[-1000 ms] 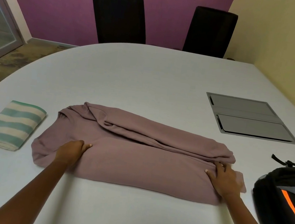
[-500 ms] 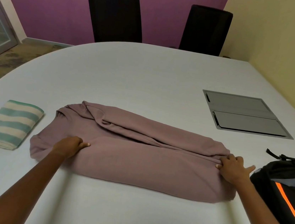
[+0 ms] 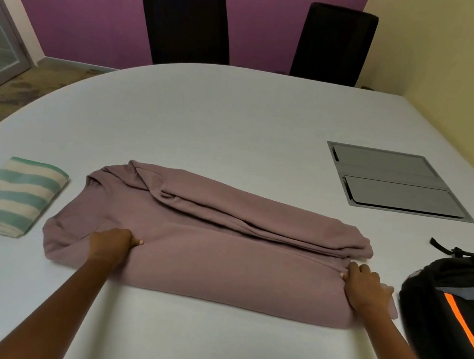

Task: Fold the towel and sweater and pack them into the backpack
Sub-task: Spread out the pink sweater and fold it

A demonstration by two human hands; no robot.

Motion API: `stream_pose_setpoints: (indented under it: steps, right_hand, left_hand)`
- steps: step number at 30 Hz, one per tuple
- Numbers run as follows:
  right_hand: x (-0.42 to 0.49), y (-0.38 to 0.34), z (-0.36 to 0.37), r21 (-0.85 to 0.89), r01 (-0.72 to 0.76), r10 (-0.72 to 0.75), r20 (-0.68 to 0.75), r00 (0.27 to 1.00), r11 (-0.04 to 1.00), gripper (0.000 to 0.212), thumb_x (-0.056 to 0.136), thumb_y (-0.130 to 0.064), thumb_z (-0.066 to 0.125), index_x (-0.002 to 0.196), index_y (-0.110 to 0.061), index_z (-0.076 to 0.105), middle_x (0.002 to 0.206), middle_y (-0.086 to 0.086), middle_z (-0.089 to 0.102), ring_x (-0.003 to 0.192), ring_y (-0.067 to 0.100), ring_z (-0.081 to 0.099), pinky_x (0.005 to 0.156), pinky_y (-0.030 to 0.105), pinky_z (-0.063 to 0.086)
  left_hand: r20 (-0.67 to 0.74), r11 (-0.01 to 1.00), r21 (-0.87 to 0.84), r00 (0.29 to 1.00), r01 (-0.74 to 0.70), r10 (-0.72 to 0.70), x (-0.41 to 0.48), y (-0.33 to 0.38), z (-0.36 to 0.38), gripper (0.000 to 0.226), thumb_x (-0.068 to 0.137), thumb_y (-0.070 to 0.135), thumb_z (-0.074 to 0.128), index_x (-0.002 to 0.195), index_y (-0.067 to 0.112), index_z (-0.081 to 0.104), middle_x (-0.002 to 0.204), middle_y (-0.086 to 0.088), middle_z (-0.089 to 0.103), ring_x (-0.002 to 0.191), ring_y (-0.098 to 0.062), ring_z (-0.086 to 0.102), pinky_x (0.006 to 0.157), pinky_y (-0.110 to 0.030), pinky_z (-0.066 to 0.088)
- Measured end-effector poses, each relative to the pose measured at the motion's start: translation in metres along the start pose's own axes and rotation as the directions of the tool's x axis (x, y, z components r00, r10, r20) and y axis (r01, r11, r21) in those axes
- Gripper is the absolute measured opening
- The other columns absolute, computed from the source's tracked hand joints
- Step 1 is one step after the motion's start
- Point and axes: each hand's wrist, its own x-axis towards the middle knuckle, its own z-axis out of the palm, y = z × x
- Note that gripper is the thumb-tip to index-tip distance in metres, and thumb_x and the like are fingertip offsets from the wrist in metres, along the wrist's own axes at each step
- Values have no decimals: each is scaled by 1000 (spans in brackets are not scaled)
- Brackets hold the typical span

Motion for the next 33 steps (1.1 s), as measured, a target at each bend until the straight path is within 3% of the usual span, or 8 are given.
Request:
stream_pose_setpoints:
  steps: [4, 8, 12, 15, 18, 26, 29, 33]
  right_hand:
    - [-4, -5, 3, 75, 25, -7, -235, 972, 997, 25, 93, -19, 49, 114, -7, 53, 116, 14, 57, 105, 34, 55, 98, 56, 33]
    - [-21, -35, 3, 192, 188, -96, -406, 909, 963, 26, 81, -17, 47, 92, 1, 62, 91, 25, 63, 80, 42, 62, 74, 53, 50]
    - [-49, -88, 5, 230, 359, -268, -349, 898, 904, 47, 83, -38, 34, 100, -8, 66, 103, 17, 65, 93, 34, 65, 74, 46, 54]
    - [-67, -119, 20, 233, 362, -325, -184, 928, 902, 63, 93, -53, 18, 111, -18, 67, 115, 11, 66, 104, 30, 65, 77, 56, 50]
    - [-73, -128, 36, 151, 387, -361, -172, 916, 910, 67, 94, -57, 6, 125, -25, 56, 126, 8, 62, 113, 33, 60, 84, 63, 43]
    - [-69, -123, 35, 164, 411, -400, -98, 911, 897, 56, 96, -54, 6, 127, -29, 44, 125, 5, 62, 115, 31, 59, 88, 60, 41]
    - [-56, -116, 26, 206, 442, -395, -235, 888, 873, 42, 98, -40, 19, 113, -24, 56, 112, 6, 67, 108, 25, 61, 83, 53, 49]
    - [-25, -110, 6, 142, 418, -340, -382, 860, 897, 34, 76, -11, 49, 104, -9, 67, 108, 12, 67, 102, 29, 64, 81, 51, 51]
  left_hand:
    - [-123, 998, 55, 992, 41, -34, -8, 11, -8, 39, 95, 45, 40, 117, 15, 48, 119, -6, 58, 108, -25, 57, 86, -31, 42]
    - [-332, 974, -210, 943, -88, 14, -20, 41, -11, 31, 90, 24, 53, 113, 3, 54, 108, -20, 59, 92, -37, 60, 77, -42, 48]
    - [-340, 911, -245, 909, -332, 240, -42, 77, 1, 60, 96, 44, 21, 107, 3, 64, 109, -22, 65, 98, -35, 64, 78, -39, 53]
    - [-324, 887, -185, 878, -423, 351, -48, 92, 20, 65, 98, 49, 8, 126, 8, 49, 126, -16, 60, 122, -27, 42, 106, -38, 25]
    - [-221, 894, -178, 902, -412, 372, -51, 94, 26, 63, 97, 52, 6, 133, 12, 38, 131, -12, 57, 125, -24, 35, 109, -35, 9]
    - [-150, 896, -157, 907, -416, 394, -46, 95, 25, 68, 96, 53, 3, 126, 15, 51, 120, -9, 65, 106, -25, 65, 95, -37, 40]
    - [-277, 886, -133, 875, -444, 397, -34, 89, 13, 69, 98, 49, 11, 106, 13, 68, 101, -9, 71, 84, -23, 70, 70, -27, 55]
    - [-462, 902, -72, 816, -426, 349, -6, 75, -12, 33, 80, 23, 44, 101, 7, 63, 96, -15, 67, 79, -31, 67, 65, -30, 53]
